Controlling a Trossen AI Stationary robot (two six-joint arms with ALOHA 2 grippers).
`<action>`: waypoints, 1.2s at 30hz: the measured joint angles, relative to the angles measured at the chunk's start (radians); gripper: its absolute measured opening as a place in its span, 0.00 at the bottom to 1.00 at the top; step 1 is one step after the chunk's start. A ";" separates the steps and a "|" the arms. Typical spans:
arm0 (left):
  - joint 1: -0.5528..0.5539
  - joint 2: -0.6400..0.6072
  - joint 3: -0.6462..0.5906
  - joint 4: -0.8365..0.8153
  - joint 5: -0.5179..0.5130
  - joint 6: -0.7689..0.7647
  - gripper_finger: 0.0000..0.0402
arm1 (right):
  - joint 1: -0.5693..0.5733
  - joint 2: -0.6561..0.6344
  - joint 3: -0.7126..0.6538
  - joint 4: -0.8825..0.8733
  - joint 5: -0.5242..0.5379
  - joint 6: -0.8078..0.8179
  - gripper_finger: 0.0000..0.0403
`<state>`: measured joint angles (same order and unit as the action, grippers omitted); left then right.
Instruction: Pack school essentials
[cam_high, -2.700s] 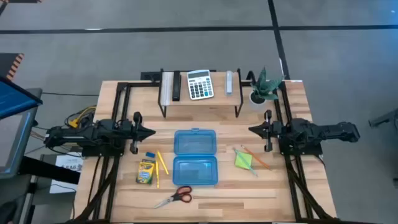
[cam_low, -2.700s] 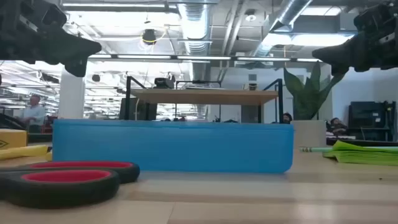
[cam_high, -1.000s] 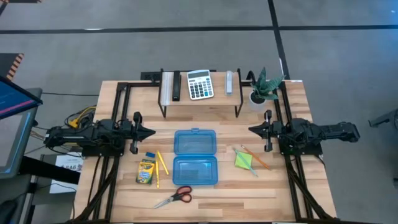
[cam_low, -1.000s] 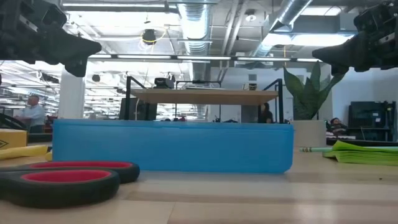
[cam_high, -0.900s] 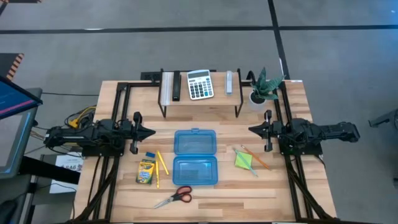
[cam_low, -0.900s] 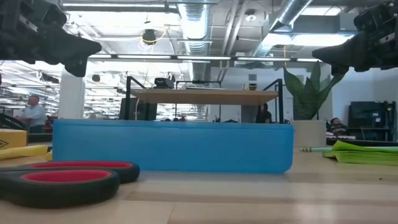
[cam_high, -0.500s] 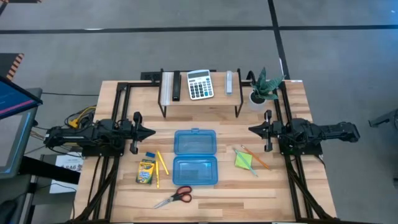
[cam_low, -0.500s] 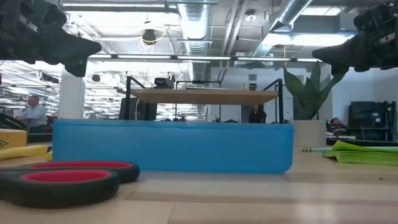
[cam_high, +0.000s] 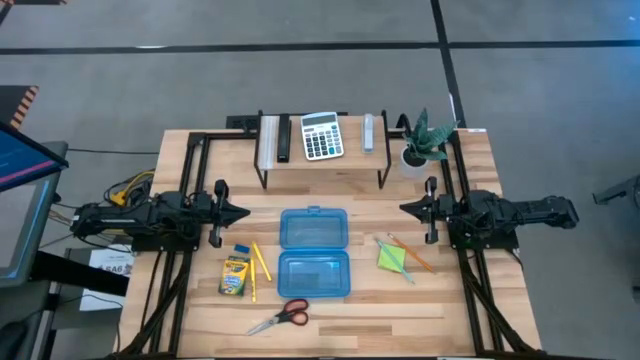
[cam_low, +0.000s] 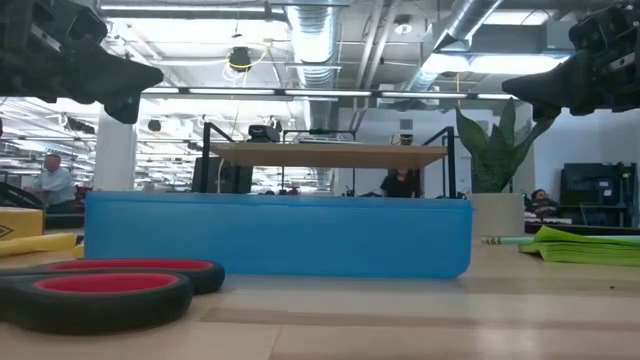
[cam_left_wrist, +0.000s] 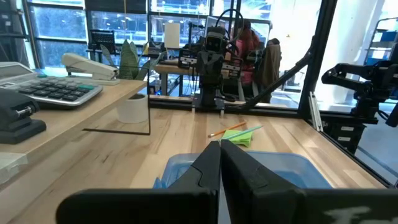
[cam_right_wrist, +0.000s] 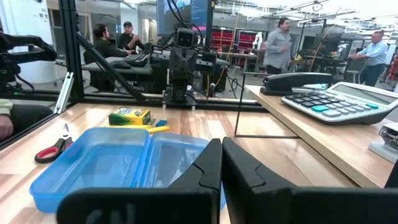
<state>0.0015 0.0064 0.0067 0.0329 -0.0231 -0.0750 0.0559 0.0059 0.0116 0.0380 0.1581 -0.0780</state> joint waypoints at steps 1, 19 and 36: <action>0.000 0.000 0.000 0.000 0.000 0.000 0.00 | 0.000 0.000 0.000 0.000 0.000 0.000 0.07; 0.000 0.000 0.000 0.003 -0.012 0.000 0.00 | 0.000 0.000 0.000 0.000 0.000 0.000 0.07; 0.000 0.000 0.000 0.003 -0.016 0.000 0.00 | 0.000 0.000 0.000 0.000 0.000 0.000 0.07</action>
<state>0.0013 0.0063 0.0063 0.0360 -0.0387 -0.0750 0.0559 0.0059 0.0116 0.0380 0.1581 -0.0780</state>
